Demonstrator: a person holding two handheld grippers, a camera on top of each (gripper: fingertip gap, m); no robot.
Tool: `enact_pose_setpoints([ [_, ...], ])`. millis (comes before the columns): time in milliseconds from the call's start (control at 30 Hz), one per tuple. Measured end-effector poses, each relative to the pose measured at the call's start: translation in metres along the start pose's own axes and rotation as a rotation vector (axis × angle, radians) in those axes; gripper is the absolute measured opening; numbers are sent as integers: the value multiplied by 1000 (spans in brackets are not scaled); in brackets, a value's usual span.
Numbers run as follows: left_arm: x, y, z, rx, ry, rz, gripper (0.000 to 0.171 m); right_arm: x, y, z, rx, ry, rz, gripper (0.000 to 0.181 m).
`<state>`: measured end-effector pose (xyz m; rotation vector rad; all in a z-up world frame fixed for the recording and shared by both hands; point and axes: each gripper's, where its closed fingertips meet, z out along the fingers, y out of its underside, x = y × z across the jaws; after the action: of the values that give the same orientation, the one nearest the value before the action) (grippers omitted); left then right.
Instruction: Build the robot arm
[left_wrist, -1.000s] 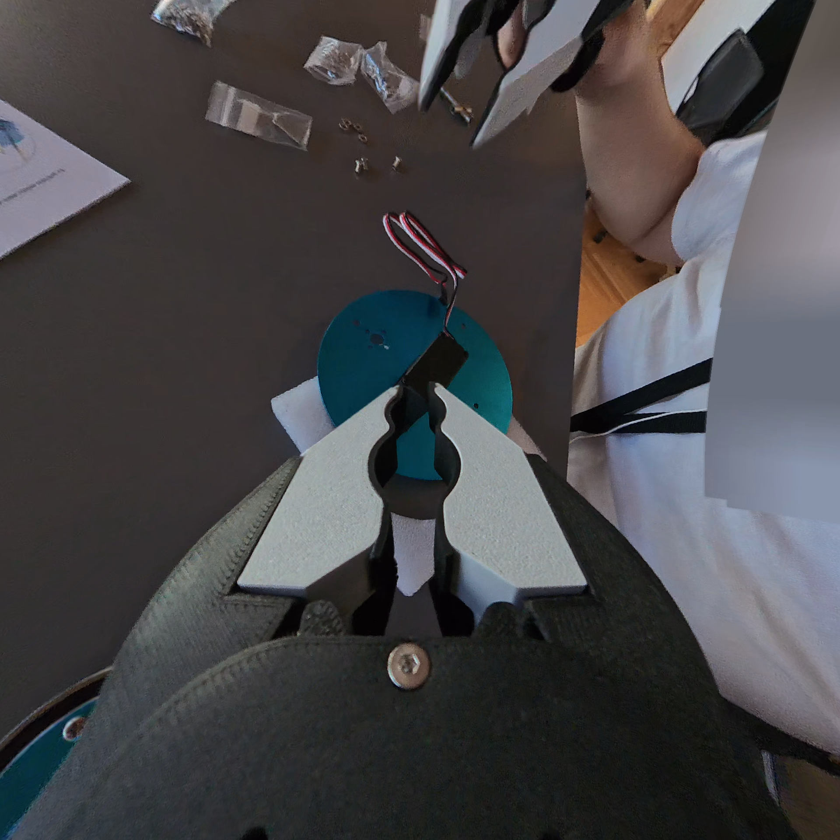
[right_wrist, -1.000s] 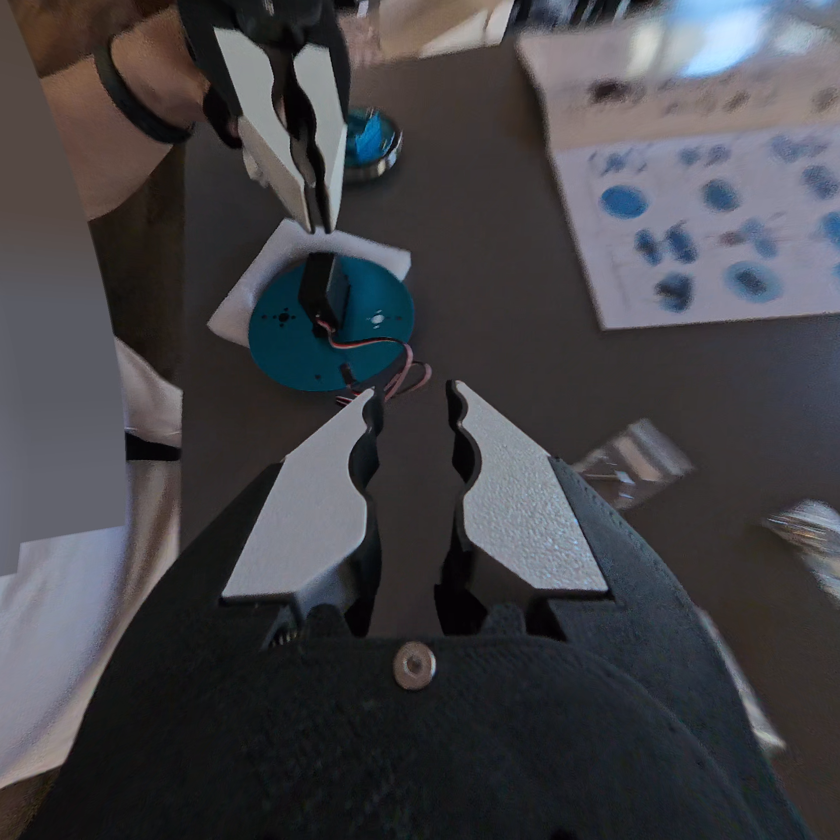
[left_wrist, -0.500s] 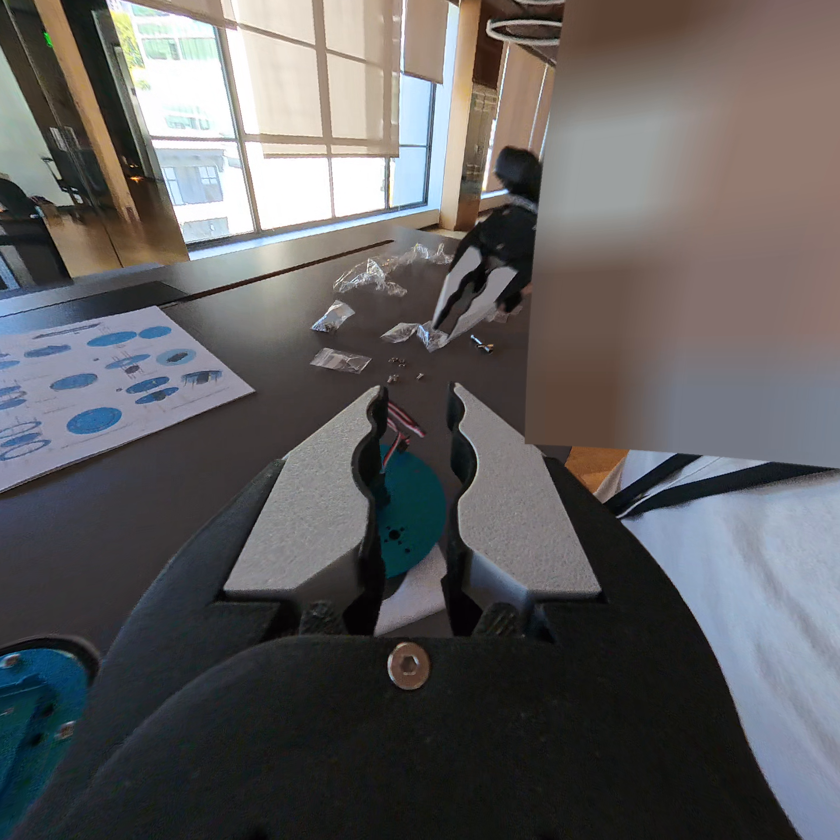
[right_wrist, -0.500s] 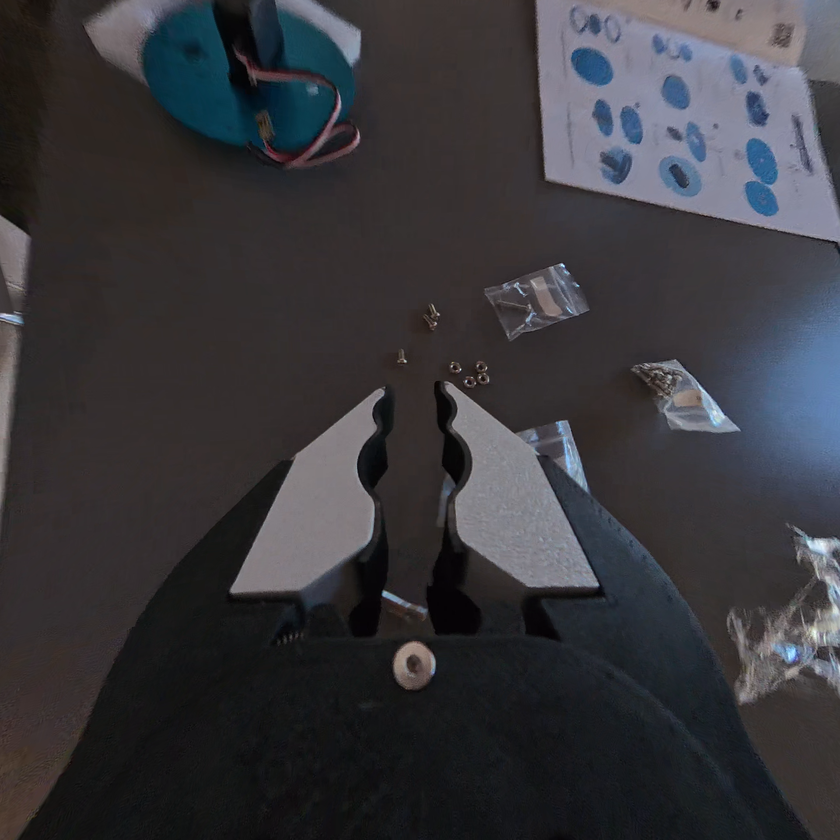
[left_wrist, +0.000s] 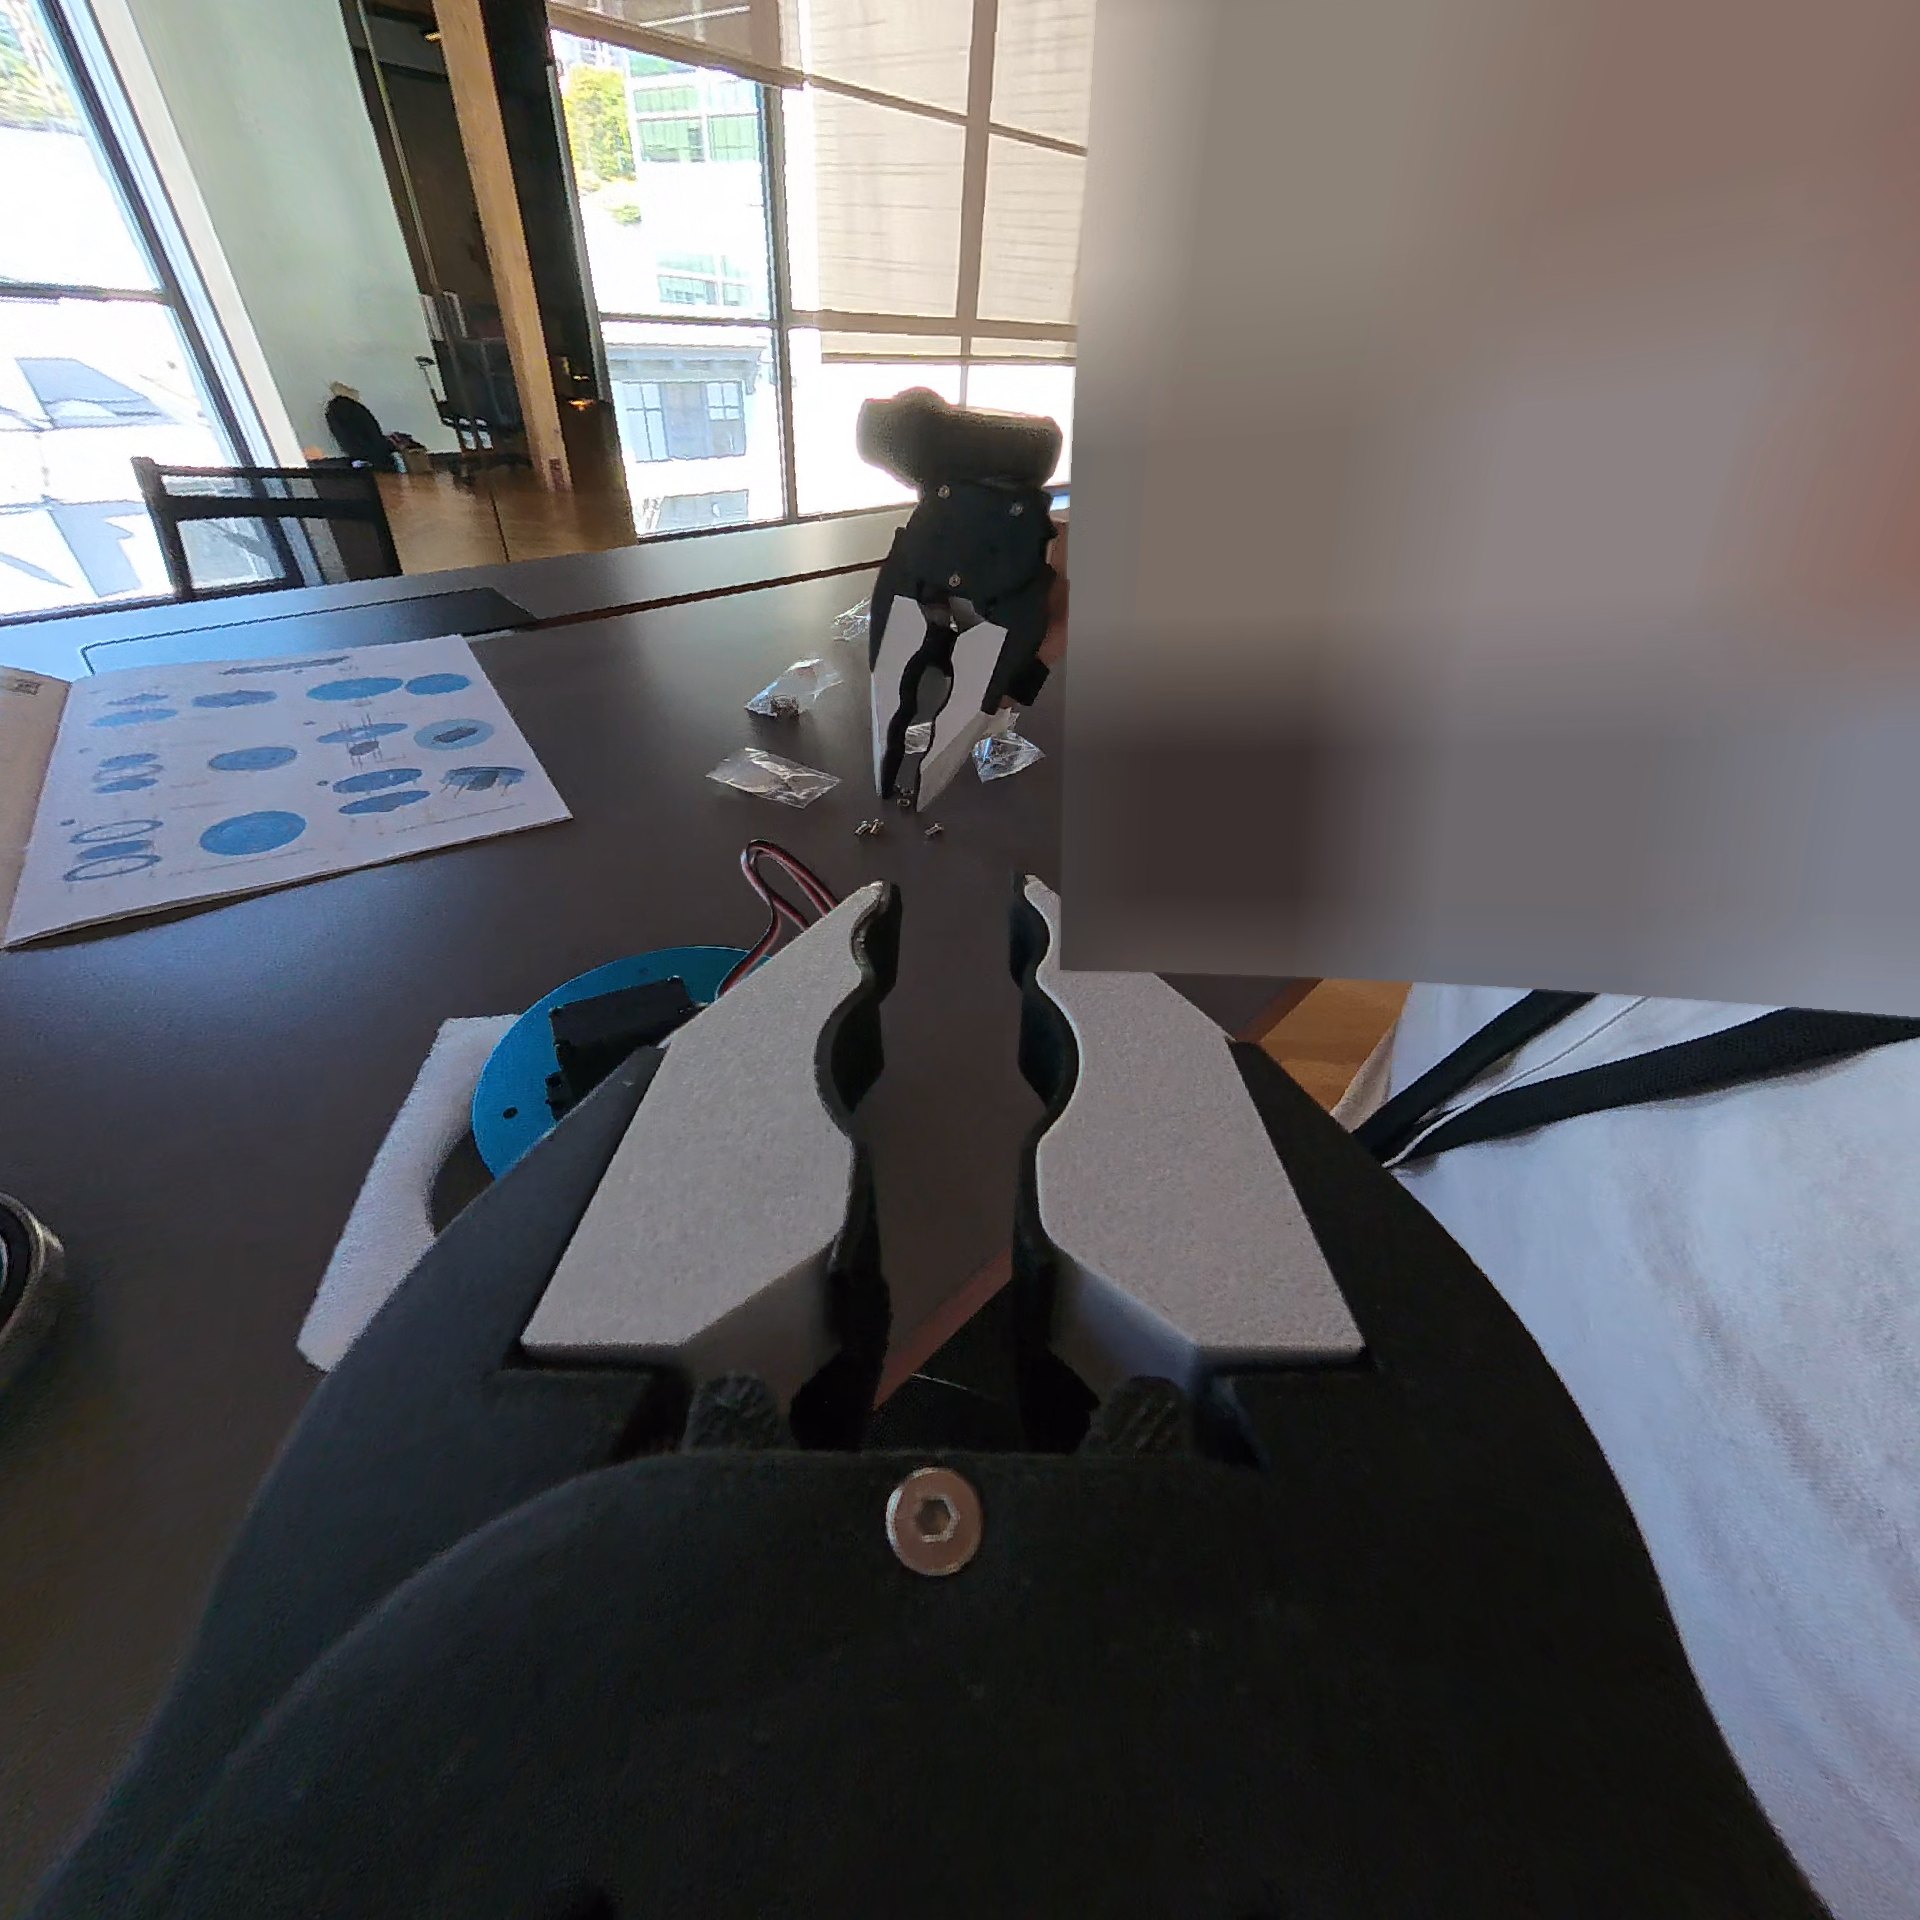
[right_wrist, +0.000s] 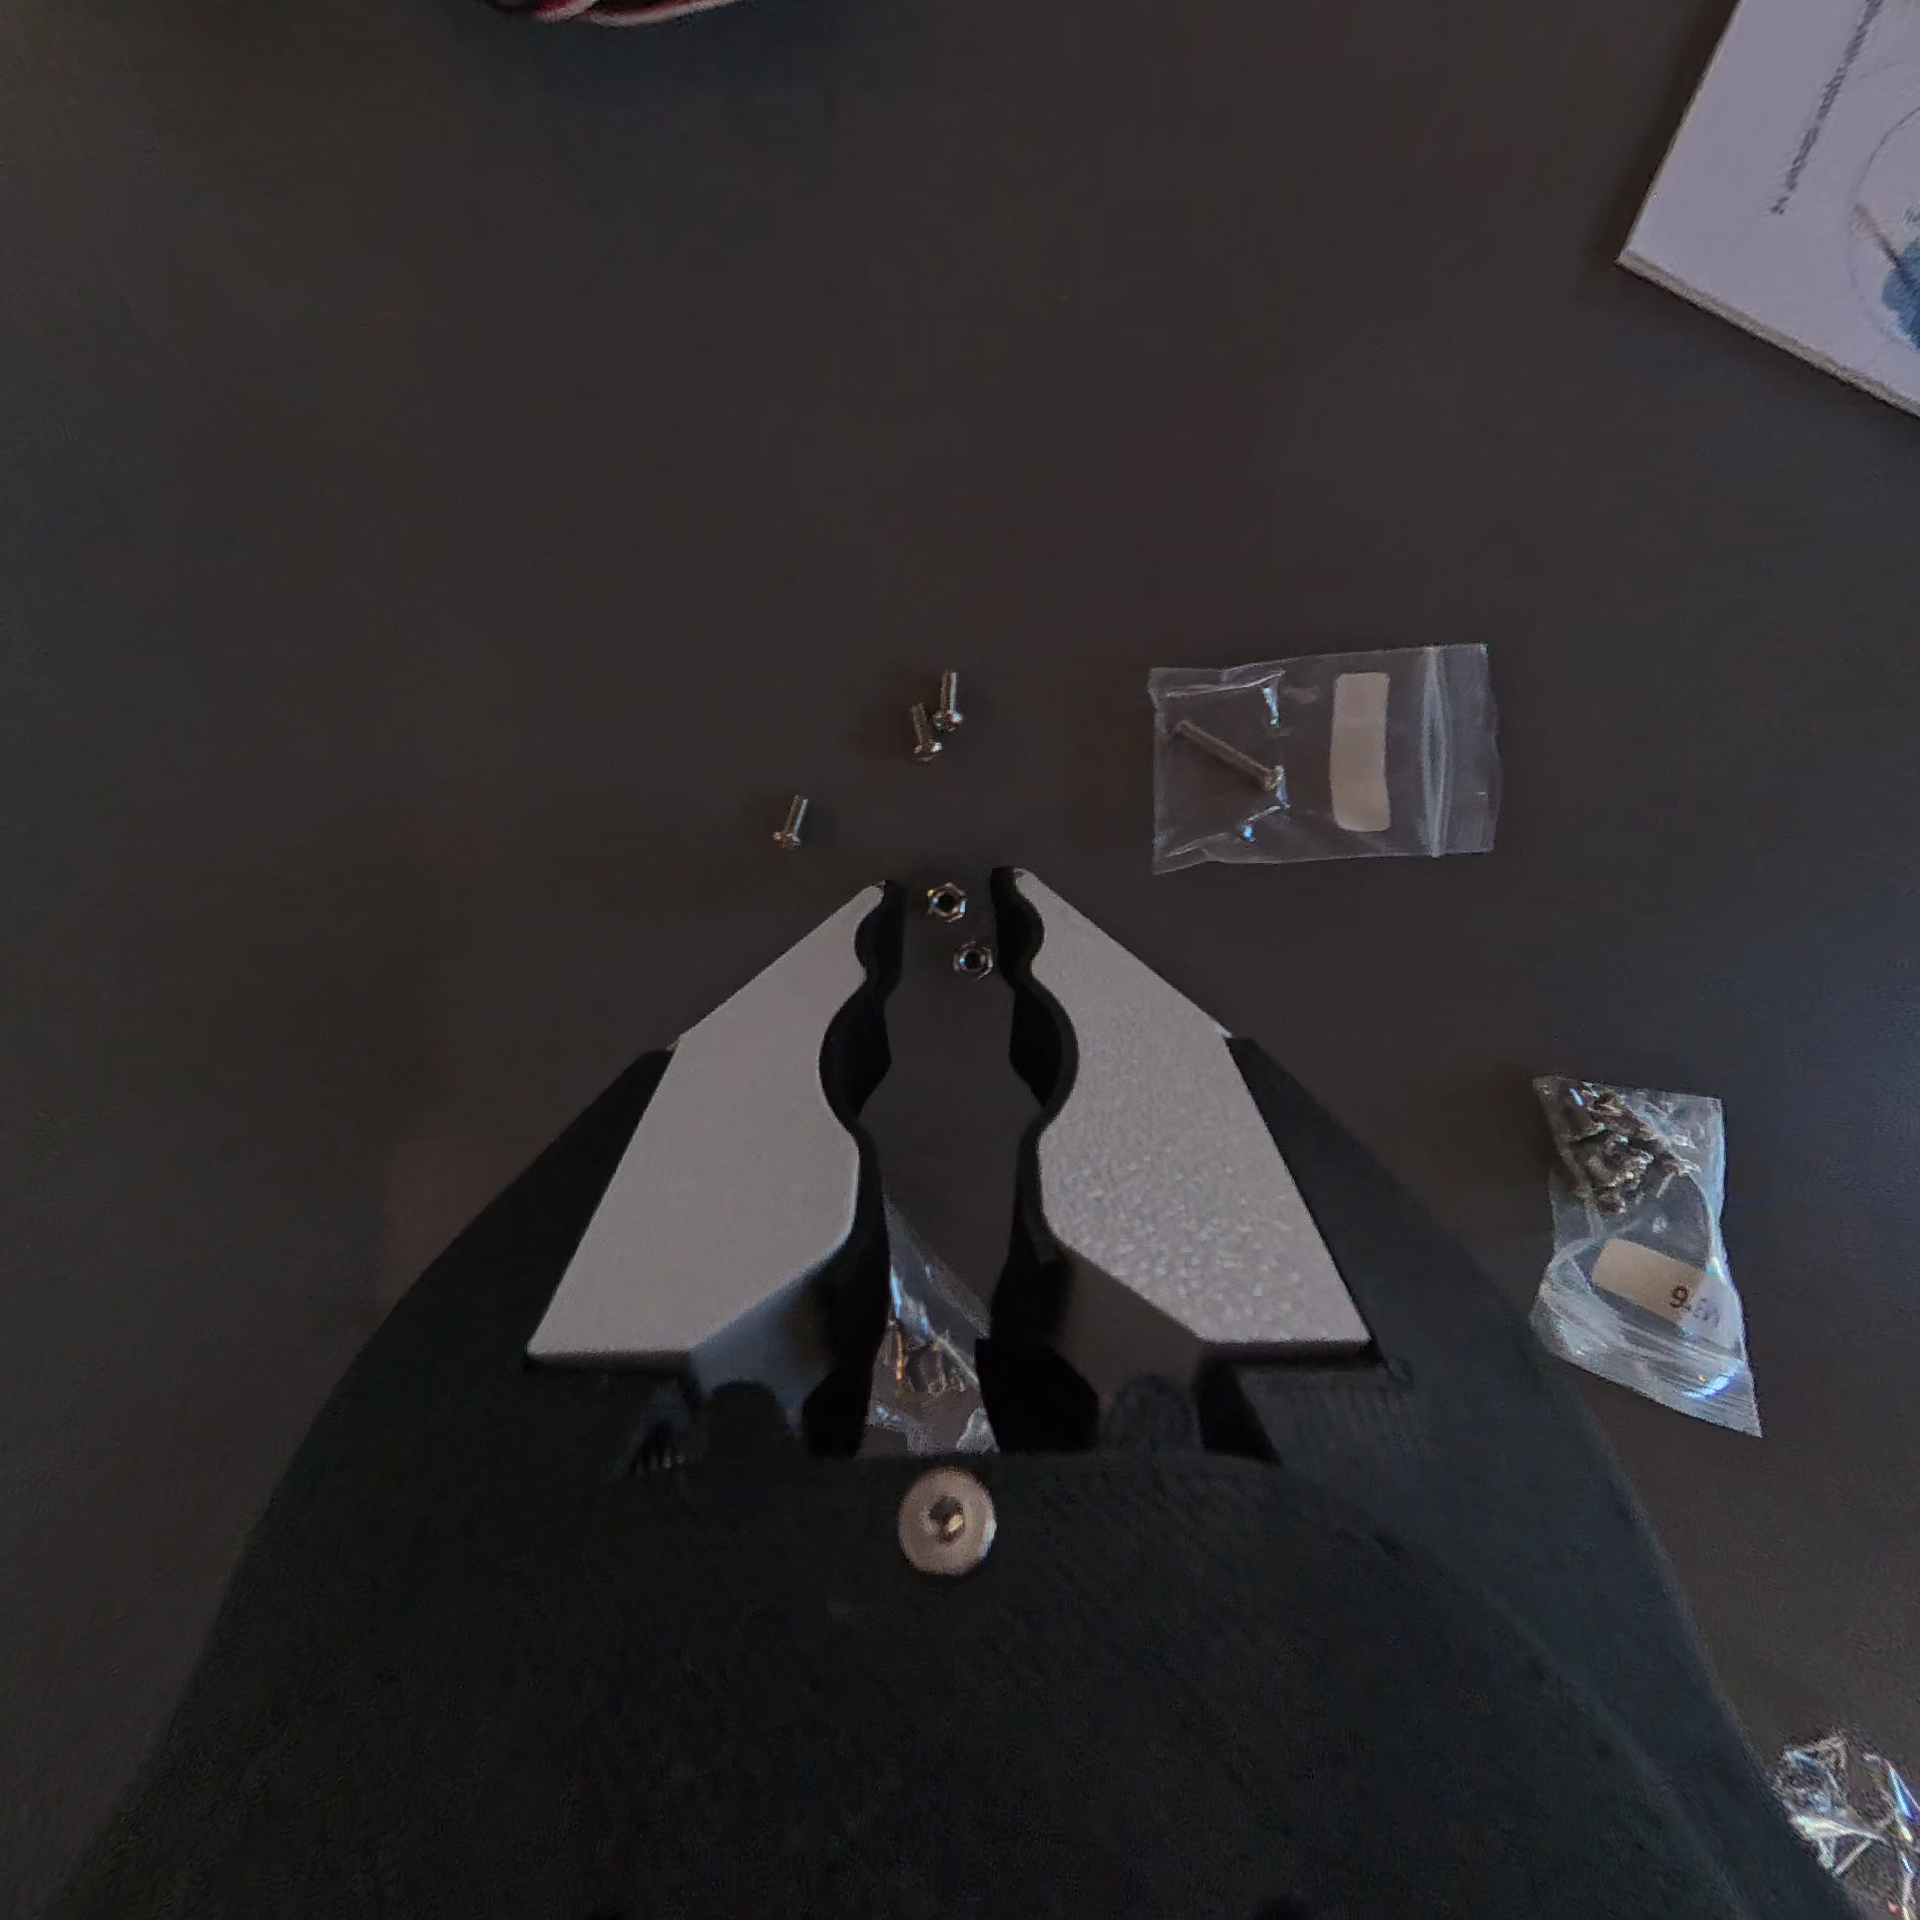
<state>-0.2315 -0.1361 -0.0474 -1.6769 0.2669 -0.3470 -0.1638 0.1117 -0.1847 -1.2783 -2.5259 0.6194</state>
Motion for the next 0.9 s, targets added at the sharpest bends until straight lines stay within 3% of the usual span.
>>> enact_pose_setpoints([
  [300,10,5,7,-6,-33,-14,19,-4,3,0,-10,-62,55,6],
  [467,5,13,16,18,-27,-102,17,-8,0,-2,-9,25,-32,6],
  [700,-2,37,49,-12,11,-307,17,-61,-73,-25,253,196,-317,6],
  [900,2,44,77,24,97,-466,15,-97,-121,-23,387,168,-388,6],
])
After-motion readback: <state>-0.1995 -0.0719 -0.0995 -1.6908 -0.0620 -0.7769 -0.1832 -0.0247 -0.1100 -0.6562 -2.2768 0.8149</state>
